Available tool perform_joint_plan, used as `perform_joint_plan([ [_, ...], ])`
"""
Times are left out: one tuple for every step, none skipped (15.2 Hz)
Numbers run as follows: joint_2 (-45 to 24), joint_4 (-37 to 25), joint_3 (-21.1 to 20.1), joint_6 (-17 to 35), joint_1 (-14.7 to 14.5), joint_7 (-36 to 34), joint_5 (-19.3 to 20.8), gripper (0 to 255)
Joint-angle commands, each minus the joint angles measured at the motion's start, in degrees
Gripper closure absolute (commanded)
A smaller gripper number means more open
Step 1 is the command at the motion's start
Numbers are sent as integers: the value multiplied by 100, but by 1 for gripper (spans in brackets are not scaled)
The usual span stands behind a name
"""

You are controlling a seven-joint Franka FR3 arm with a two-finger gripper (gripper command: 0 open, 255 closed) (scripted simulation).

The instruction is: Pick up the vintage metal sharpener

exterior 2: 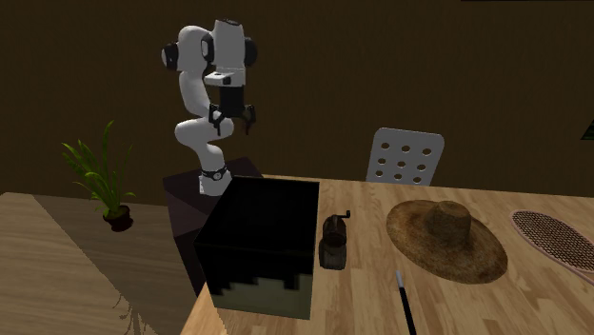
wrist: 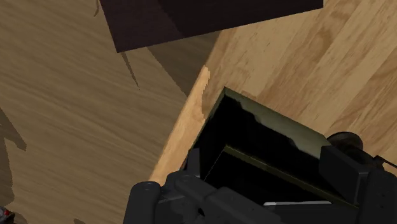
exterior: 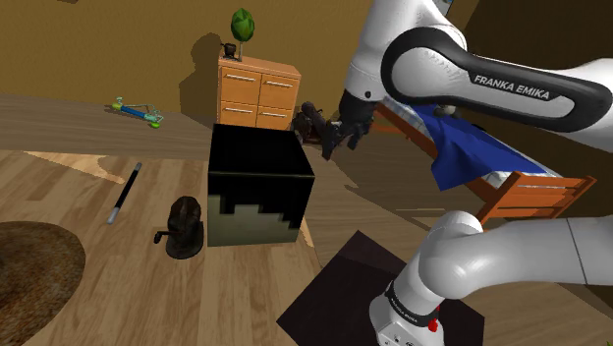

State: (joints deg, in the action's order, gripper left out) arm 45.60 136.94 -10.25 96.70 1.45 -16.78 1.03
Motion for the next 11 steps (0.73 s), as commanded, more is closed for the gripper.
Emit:
perform_joint_plan([
  [-139, 133, -222, 261, 15, -425, -176, 0],
  [-224, 187, -336, 395, 20, -630, -259, 0],
  [-320, 231, -454, 532, 29, -834, -340, 0],
  [-426, 267, -574, 672, 42, -1037, -419, 0],
  [-542, 293, -694, 814, 56, -1239, -492, 0],
  [-668, 310, -815, 959, 71, -1443, -560, 0],
  [-804, 318, -936, 1105, 89, -1647, -621, 0],
  [-949, 316, -1058, 1253, 111, -1851, -676, 0],
  [-1104, 305, -1182, 1402, 138, -2056, -724, 0],
  [-1268, 285, -1306, 1551, 167, -2263, -762, 0],
  [-1440, 256, -1431, 1700, 202, -2471, -792, 0],
])
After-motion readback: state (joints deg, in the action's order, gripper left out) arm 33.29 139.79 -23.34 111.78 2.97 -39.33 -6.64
